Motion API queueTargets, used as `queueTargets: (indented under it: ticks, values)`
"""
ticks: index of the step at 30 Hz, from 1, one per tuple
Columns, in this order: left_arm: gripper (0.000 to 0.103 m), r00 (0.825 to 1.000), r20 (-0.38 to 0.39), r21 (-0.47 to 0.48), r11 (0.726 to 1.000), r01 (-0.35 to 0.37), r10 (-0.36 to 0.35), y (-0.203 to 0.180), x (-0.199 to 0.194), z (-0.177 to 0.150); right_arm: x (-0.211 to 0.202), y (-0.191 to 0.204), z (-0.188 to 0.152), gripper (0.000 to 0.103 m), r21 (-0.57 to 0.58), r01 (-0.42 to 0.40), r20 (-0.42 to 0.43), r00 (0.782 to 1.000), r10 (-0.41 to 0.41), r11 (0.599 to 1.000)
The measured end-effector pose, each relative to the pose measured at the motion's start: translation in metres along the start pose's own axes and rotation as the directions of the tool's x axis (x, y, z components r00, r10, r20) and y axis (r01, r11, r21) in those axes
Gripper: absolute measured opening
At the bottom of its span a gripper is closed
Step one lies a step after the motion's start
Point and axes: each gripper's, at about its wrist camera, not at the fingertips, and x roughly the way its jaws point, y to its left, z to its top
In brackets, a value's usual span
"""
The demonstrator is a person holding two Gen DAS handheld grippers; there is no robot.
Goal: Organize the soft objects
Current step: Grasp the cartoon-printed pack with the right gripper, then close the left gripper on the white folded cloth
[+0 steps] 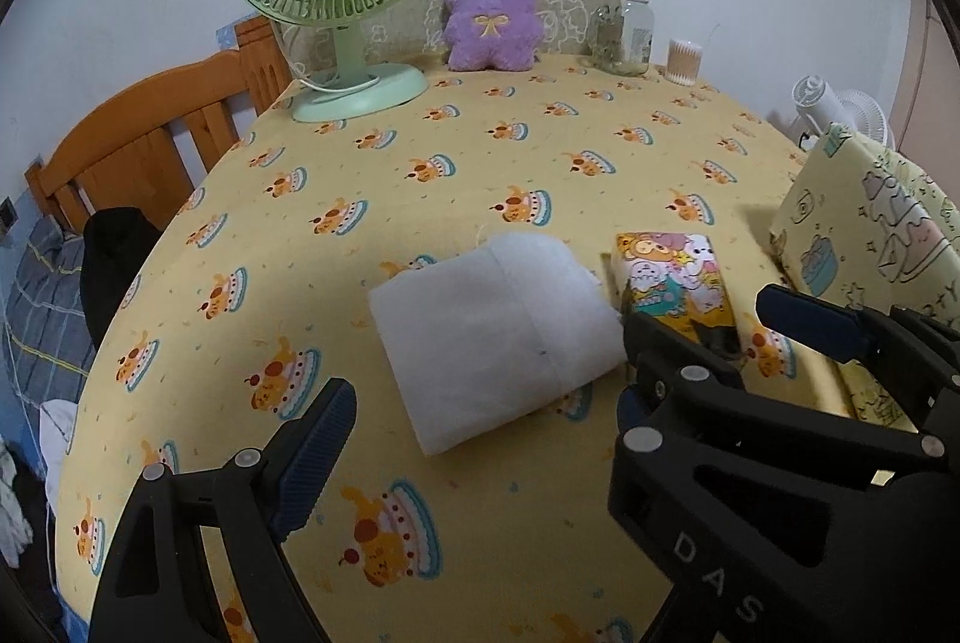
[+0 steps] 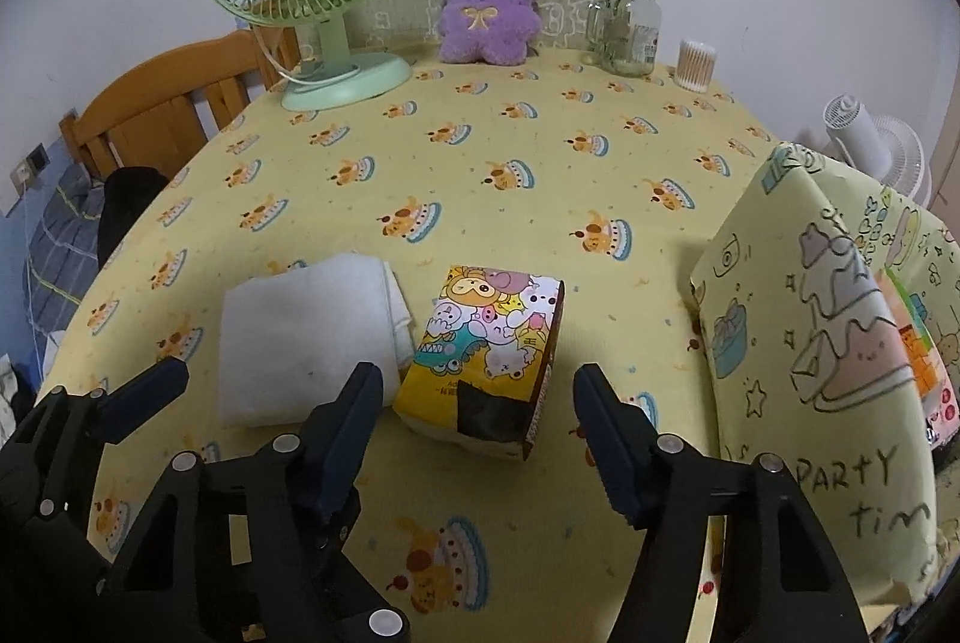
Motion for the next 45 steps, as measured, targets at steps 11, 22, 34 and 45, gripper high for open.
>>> queueTargets:
  ticks: [11,22,34,45]
  values:
    - [0.090,0.999,-0.023,0.006,1.000,-0.028,0.028,0.003,0.015,0.007,0.020,-0.001,0.007,0.055,0.018,-0.004,-0.043,0.999,0.005,1.000]
    - [0.090,0.999,-0.002,0.034,0.999,-0.039,0.040,-0.005,0.019,0.019,0.017,-0.014,0.014,0.048,0.059,-0.014,-0.036,0.999,0.017,0.998]
    - [0.090,0.999,-0.013,0.076,0.996,-0.051,0.052,-0.015,0.036,0.037,0.018,-0.031,0.022,0.048,0.106,-0.013,-0.016,1.000,0.014,0.994]
    - [0.090,0.997,-0.065,0.064,0.998,-0.027,0.031,-0.014,0.052,0.039,0.030,-0.031,0.024,0.049,0.110,-0.003,-0.036,0.999,0.007,0.994]
